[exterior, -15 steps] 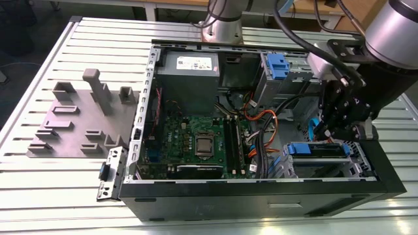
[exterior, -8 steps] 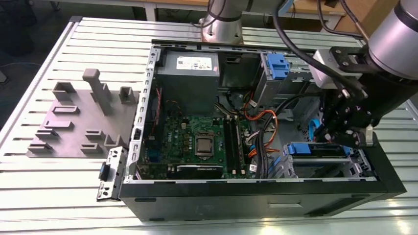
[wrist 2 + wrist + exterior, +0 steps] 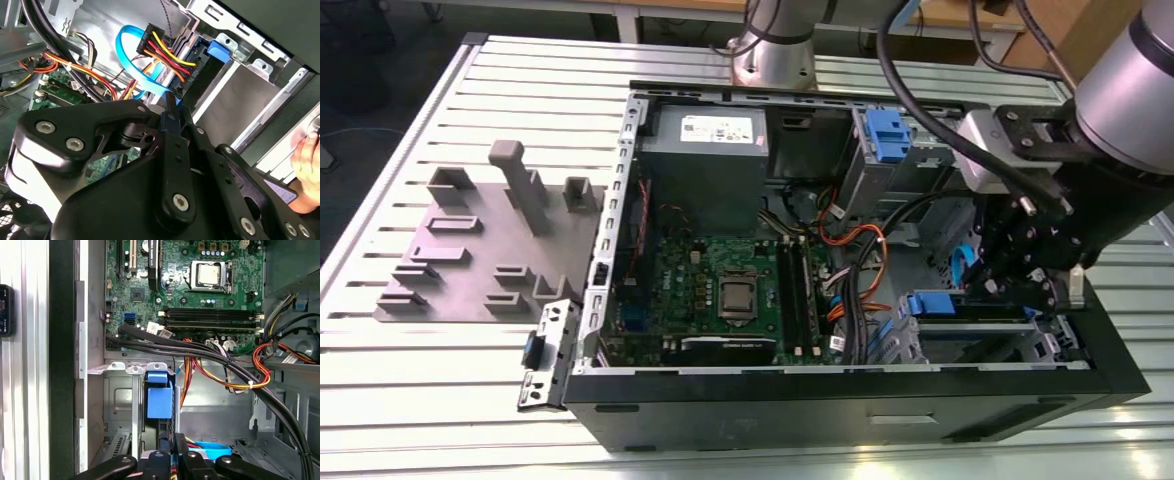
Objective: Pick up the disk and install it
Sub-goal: 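Insert the second disk wire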
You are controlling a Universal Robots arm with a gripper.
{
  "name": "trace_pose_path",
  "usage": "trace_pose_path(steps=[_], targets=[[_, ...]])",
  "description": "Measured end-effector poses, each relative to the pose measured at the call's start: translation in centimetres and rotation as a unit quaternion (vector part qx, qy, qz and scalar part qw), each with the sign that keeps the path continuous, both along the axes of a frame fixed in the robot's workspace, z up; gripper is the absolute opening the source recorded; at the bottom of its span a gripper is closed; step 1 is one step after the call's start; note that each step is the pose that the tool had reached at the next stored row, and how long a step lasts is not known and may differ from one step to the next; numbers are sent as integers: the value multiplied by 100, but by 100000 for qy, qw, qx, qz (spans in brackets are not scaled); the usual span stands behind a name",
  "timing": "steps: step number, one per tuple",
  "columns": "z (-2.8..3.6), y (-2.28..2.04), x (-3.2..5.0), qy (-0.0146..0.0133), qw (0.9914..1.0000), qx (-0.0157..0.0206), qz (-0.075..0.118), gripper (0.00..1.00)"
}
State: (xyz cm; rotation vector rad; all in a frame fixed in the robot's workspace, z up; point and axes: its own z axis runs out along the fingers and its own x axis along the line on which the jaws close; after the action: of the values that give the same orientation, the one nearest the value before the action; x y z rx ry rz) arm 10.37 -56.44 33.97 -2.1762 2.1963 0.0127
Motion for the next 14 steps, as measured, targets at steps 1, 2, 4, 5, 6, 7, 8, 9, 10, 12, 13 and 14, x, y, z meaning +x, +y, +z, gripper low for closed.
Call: trace_pose_path(steps=[1, 2, 4, 5, 6, 7, 8, 9, 10, 12, 13, 14], targets=[[-3, -2, 0, -45, 100000, 4, 47, 16], [-7, -9, -1, -59, 100000, 2, 82, 16], [-15, -15, -1, -73, 100000, 14, 130, 16], [-17, -17, -1, -77, 100000, 13, 134, 16], [-17, -17, -1, -75, 100000, -5, 135, 16], [-19, -17, -1, -75, 100000, -7, 137, 16], [-21, -18, -1, -75, 100000, -5, 138, 16], [-24, -18, -1, -75, 100000, 0, 137, 16], [-26, -18, -1, -76, 100000, 2, 139, 16], [-35, -19, -1, -76, 100000, 25, 137, 16], [-37, -19, 0, -77, 100000, 18, 138, 16], [-39, -19, -1, -78, 100000, 12, 135, 16]])
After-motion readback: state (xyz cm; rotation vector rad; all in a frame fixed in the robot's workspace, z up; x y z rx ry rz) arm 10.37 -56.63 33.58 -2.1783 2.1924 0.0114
